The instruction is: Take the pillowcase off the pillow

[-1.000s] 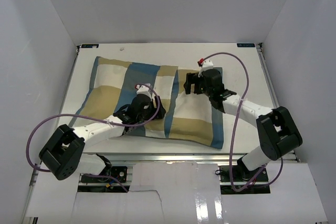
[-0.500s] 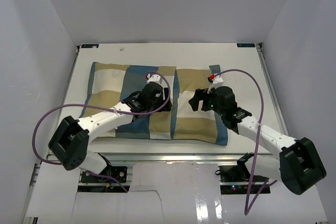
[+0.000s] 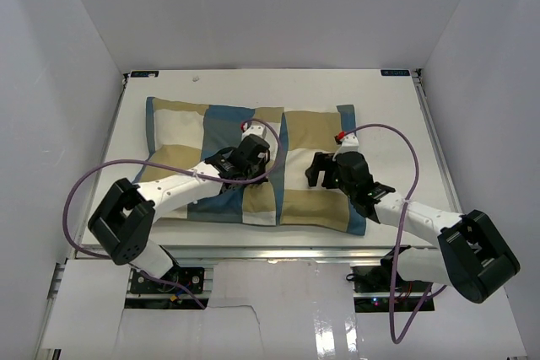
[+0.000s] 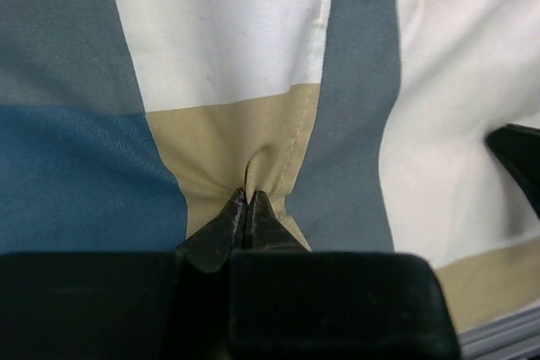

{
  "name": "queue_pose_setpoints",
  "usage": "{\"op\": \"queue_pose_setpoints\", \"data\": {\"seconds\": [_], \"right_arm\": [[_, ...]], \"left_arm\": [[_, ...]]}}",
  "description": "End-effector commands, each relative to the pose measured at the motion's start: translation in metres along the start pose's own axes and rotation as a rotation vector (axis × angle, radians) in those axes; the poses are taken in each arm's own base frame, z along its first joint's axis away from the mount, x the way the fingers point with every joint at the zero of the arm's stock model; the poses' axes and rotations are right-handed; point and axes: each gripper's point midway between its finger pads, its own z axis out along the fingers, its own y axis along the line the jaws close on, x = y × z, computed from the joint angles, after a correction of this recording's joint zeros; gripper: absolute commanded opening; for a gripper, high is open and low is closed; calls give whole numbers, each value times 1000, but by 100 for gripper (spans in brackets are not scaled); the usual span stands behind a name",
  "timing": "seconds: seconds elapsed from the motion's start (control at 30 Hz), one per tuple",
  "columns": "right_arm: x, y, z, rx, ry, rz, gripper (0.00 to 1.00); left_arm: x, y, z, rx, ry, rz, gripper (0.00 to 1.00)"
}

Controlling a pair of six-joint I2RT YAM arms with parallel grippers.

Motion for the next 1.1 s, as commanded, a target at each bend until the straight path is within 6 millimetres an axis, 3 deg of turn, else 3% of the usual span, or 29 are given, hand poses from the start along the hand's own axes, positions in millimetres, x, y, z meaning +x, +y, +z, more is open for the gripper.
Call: {"op": "queue_pose_setpoints", "data": {"seconds": [0.0, 0.1, 0.13, 0.23, 0.3, 0.6, 0.67, 0.83, 0.97, 1.0, 1.07], "right_arm": [[8, -27, 0, 124, -6, 27, 89], [8, -34, -3, 157, -13, 31, 89], [7, -36, -5, 164, -16, 31, 89], [3, -39, -9, 176, -33, 37, 89], [1, -40, -11, 180, -42, 38, 89], [-9, -42, -20, 209, -29, 17, 88], [-25, -30, -23, 168, -49, 26, 86], [-73, 11, -40, 50, -142, 34, 81], [-85, 58, -34, -21, -152, -53, 81], [-79, 78, -34, -53, -139, -84, 81], [-77, 96, -22, -48, -124, -123, 81]], "left_arm": [[-34, -7, -38, 40, -113, -32, 0], [-46, -6, -60, 87, -193, -72, 6], [-41, 1, -61, 68, -198, -80, 14], [-43, 14, -68, 29, -227, -107, 14], [-38, 22, -66, -11, -206, -111, 1], [-21, 41, -61, -83, -179, -143, 0], [-22, 32, -64, -18, -190, -155, 0], [-9, 34, -59, -3, -174, -178, 0], [-1, 29, -52, 25, -150, -188, 0], [3, 30, -49, 25, -144, -190, 0], [4, 30, -46, 30, -148, -205, 0]]}}
